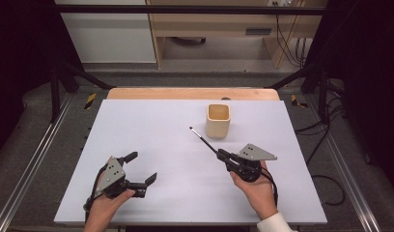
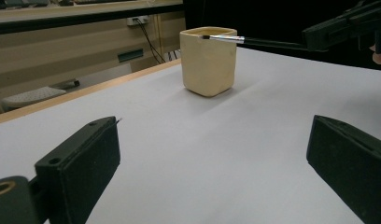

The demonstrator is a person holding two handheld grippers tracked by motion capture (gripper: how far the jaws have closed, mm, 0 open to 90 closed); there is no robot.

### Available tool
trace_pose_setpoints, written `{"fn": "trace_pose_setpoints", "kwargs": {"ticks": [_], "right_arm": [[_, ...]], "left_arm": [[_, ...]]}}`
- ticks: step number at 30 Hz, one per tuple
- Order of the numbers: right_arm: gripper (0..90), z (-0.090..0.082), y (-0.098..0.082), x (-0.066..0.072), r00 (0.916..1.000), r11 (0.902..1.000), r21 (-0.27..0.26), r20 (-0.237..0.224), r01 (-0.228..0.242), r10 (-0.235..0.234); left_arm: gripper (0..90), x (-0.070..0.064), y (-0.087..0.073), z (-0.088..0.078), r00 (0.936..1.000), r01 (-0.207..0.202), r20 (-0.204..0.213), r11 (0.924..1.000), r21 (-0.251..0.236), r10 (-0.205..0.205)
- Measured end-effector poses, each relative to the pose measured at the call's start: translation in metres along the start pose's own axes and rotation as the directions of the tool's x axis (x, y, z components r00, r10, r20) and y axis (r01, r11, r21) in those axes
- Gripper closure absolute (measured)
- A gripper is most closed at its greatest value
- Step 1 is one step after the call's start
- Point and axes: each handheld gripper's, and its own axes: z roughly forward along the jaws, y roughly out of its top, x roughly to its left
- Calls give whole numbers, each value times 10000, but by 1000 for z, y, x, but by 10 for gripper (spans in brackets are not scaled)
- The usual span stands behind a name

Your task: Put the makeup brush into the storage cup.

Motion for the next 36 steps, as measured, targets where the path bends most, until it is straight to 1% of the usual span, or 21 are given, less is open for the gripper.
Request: {"fn": "trace_pose_setpoints", "kwargs": {"ticks": [5,8,11,15,18,20,22,25,26,30,32,36], "right_arm": [[839,-5,1,0,10000,9998,-204,28,-50,51],[839,-7,1,0,10000,9995,-311,63,-39,41],[839,-8,1,1,10000,9991,-426,94,-29,33],[839,-8,1,1,9999,9985,-548,116,5,1],[839,-7,1,4,10000,9986,-518,75,53,-49],[839,-7,1,5,9999,9985,-539,101,88,-83],[839,-6,0,7,10000,9984,-564,62,64,-61],[839,-6,-2,8,10000,9984,-562,40,62,-59],[839,-6,-2,8,10000,9984,-562,40,62,-59],[839,-6,-1,9,10000,9983,-583,8,64,-64],[839,-6,-1,9,10000,9981,-607,-5,61,-61],[839,-6,-1,9,10000,9979,-644,-43,43,-46]], "left_arm": [[23,-4,4,4,9999,-74,88,10000,41,73],[23,-8,6,7,9998,-49,170,10000,36,49],[23,-10,11,12,9995,-182,270,9998,122,179],[23,-13,20,18,9990,-229,396,9996,181,222],[23,-15,25,24,9986,-242,472,9993,283,228],[25,-16,27,29,9982,48,594,9996,295,-65],[27,-17,29,32,9981,123,607,9994,337,-143],[29,-17,33,39,9969,451,633,9983,379,-474],[29,-17,33,39,9969,451,633,9983,379,-474],[32,-17,36,46,9966,596,541,9967,551,-626],[32,-16,38,49,9956,742,528,9955,591,-774],[35,-16,41,55,9947,975,249,9921,794,-997]]}}
